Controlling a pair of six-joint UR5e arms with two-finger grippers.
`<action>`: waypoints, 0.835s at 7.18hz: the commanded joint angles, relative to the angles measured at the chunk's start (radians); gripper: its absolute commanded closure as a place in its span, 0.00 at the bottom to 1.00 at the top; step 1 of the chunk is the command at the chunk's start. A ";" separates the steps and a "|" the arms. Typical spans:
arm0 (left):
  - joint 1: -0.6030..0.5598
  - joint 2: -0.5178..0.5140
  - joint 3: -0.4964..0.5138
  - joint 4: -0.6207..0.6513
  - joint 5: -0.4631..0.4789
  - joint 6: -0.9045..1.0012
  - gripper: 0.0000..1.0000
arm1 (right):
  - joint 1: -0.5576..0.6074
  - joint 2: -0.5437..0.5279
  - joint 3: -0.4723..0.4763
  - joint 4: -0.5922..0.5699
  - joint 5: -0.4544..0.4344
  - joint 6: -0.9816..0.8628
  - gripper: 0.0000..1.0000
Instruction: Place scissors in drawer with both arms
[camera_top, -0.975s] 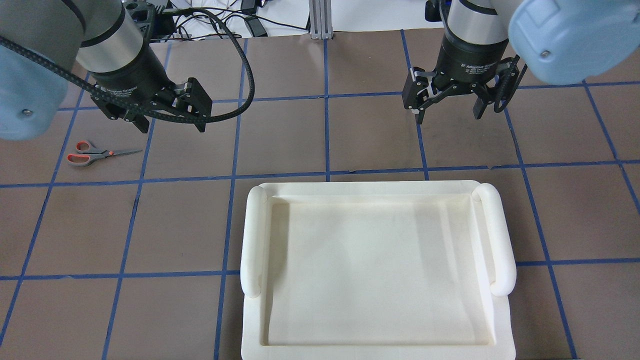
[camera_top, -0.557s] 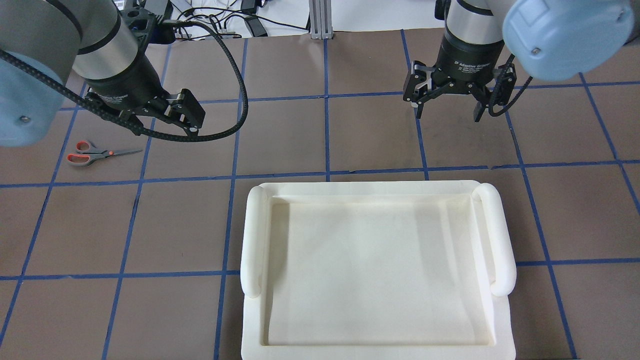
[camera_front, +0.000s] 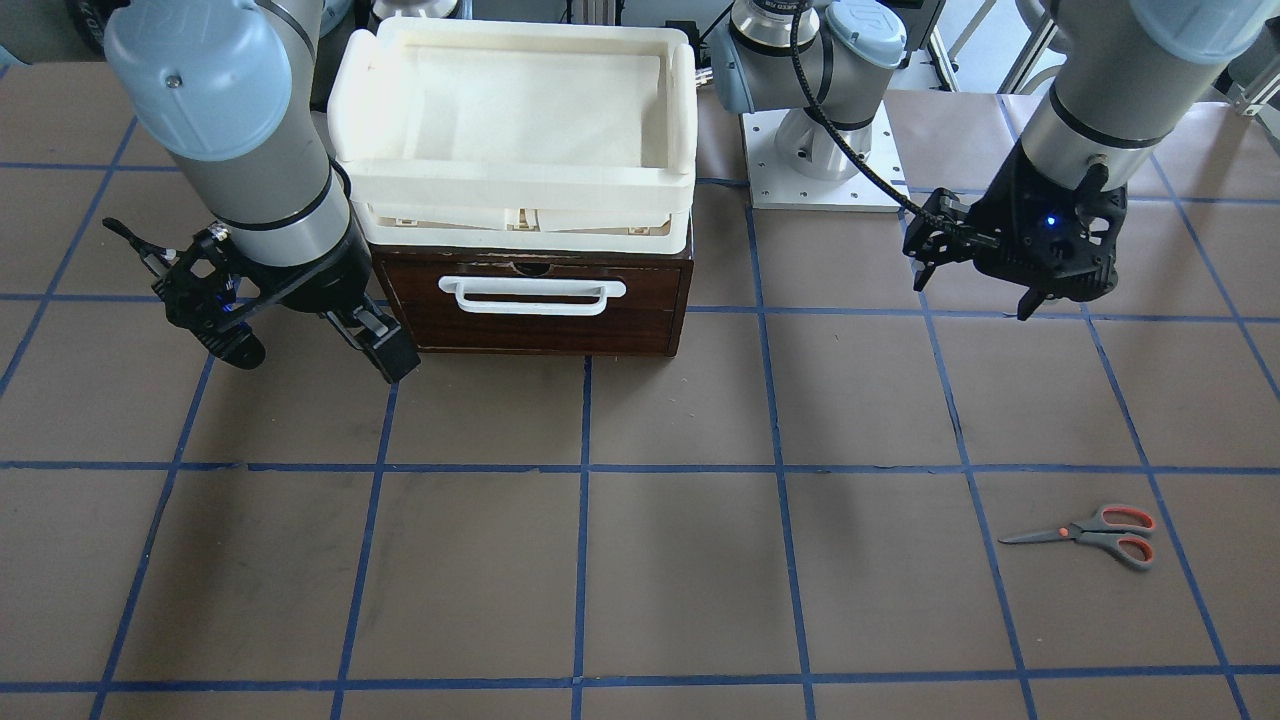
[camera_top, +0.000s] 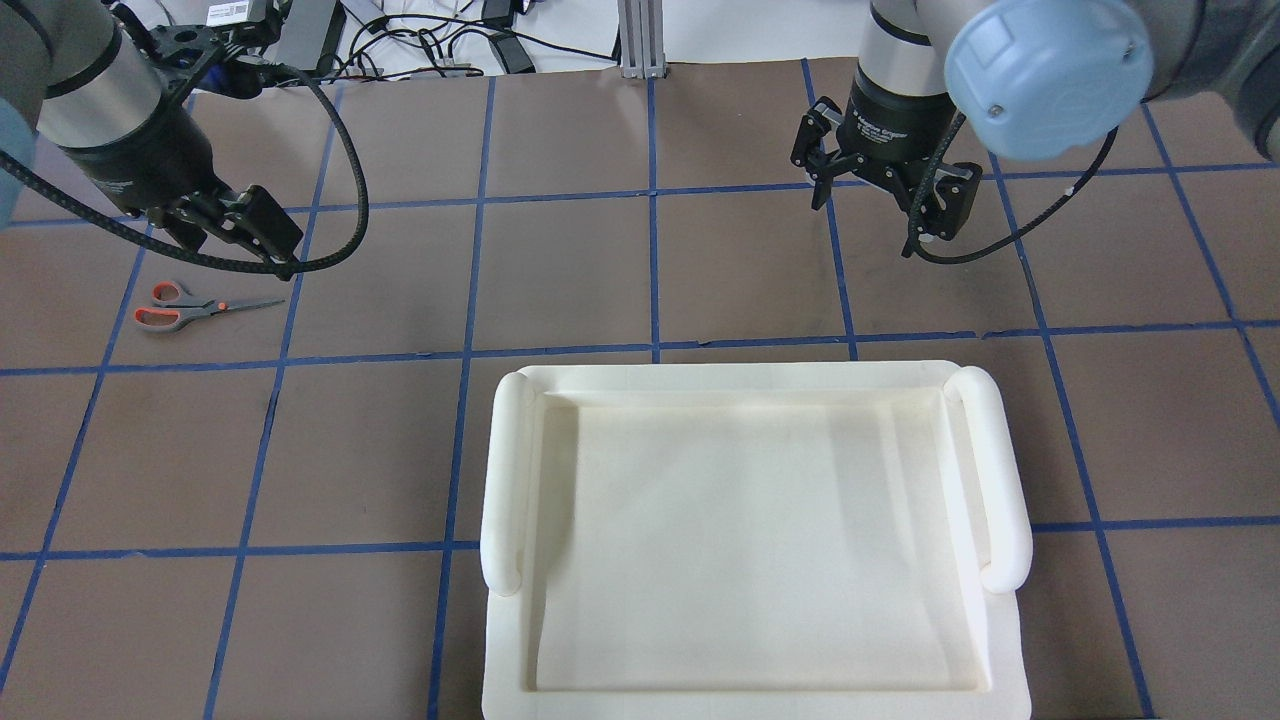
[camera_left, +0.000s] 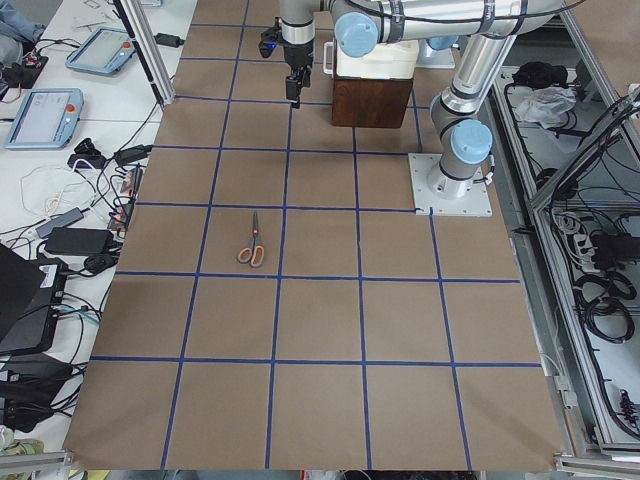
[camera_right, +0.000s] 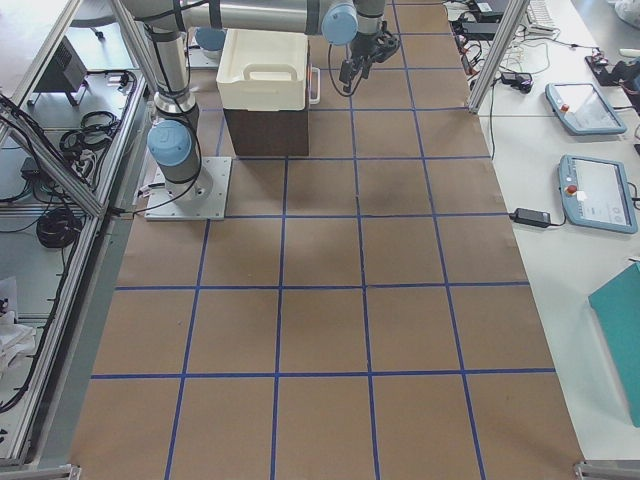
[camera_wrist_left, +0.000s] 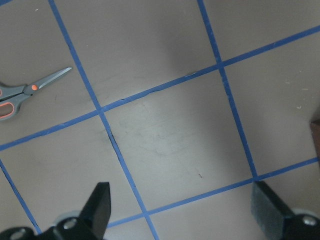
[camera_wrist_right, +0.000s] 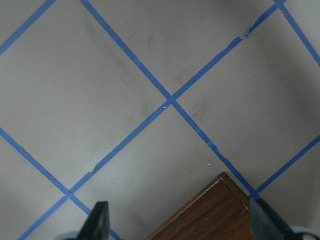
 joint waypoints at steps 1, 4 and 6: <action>0.092 -0.040 0.001 0.022 0.000 0.215 0.00 | 0.058 0.055 -0.003 -0.018 0.000 0.265 0.00; 0.161 -0.105 0.010 0.085 0.038 0.621 0.00 | 0.145 0.136 -0.005 -0.026 0.001 0.533 0.00; 0.236 -0.174 0.013 0.157 0.041 1.027 0.00 | 0.164 0.156 -0.002 -0.014 0.013 0.631 0.00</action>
